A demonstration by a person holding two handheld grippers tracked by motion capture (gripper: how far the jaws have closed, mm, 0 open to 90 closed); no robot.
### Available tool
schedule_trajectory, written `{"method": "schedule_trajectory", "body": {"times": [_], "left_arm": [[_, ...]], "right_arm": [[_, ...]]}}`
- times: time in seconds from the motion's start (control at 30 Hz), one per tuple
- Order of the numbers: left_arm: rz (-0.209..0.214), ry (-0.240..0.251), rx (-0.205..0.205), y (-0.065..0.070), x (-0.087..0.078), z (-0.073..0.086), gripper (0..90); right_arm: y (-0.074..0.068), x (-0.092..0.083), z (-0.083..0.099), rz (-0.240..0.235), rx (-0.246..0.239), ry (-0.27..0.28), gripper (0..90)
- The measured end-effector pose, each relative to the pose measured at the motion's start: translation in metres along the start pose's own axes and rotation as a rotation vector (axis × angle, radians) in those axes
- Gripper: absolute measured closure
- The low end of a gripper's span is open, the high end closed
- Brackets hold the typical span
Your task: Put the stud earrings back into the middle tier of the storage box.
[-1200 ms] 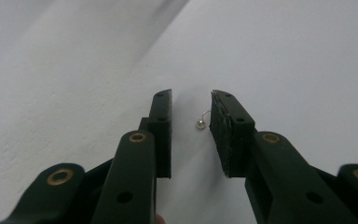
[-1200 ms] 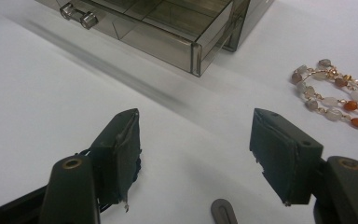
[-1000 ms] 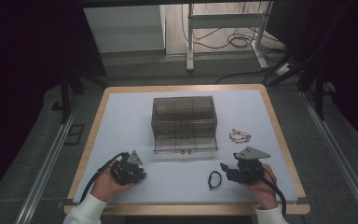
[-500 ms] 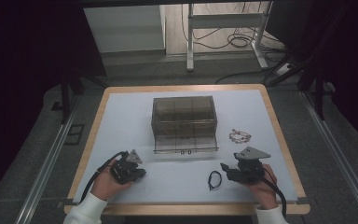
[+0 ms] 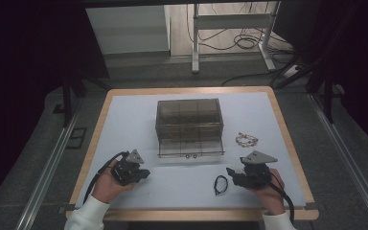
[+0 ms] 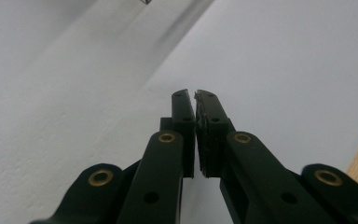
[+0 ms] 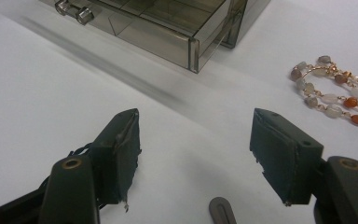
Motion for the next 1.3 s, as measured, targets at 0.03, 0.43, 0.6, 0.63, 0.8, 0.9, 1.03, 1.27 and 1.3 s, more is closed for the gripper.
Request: {"method": "schedule_trajectory", "body": {"times": [0.03, 0.43, 0.6, 0.63, 0.8, 0.9, 1.03, 1.27, 1.3], "left_arm": [[0.0, 0.002, -0.002, 0.0, 0.0, -0.001, 86.9], [0.0, 0.023, -0.017, -0.005, -0.005, -0.008, 86.8], [0.005, 0.036, -0.029, -0.009, -0.007, -0.012, 86.9], [0.004, 0.041, -0.031, -0.009, -0.007, -0.013, 86.8], [-0.001, 0.054, -0.036, -0.012, -0.011, -0.018, 86.8], [-0.005, 0.059, -0.038, -0.014, -0.013, -0.021, 86.8], [-0.005, 0.063, -0.039, -0.015, -0.014, -0.026, 86.8], [-0.007, 0.08, -0.041, -0.018, -0.018, -0.035, 86.8], [-0.007, 0.081, -0.043, -0.018, -0.019, -0.037, 86.8]], "right_arm": [[0.0, 0.0, 0.0, 0.0, 0.001, -0.001, 33.1], [0.0, 0.002, 0.002, -0.002, 0.002, -0.006, 33.1], [0.001, 0.003, 0.003, -0.003, 0.002, -0.011, 33.1], [0.001, 0.003, 0.003, -0.002, 0.003, -0.01, 33.1], [0.0, 0.004, 0.003, -0.002, 0.005, -0.01, 33.1], [0.0, 0.004, 0.003, -0.004, 0.005, -0.013, 33.1], [0.001, 0.004, 0.004, -0.003, 0.007, -0.015, 33.0], [0.001, 0.003, 0.003, -0.002, 0.007, -0.013, 33.0], [0.001, 0.004, 0.004, -0.002, 0.007, -0.014, 33.0]]}}
Point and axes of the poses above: each handheld gripper's, and its own axes: x roughly forward along the jaws, z roughly out of its underside, y roughly to its right, the point moved 8 cm from there along x, roughly forward along the jaws, and after that the axes turned 8 degrees about -z, right-handed, at the moved point
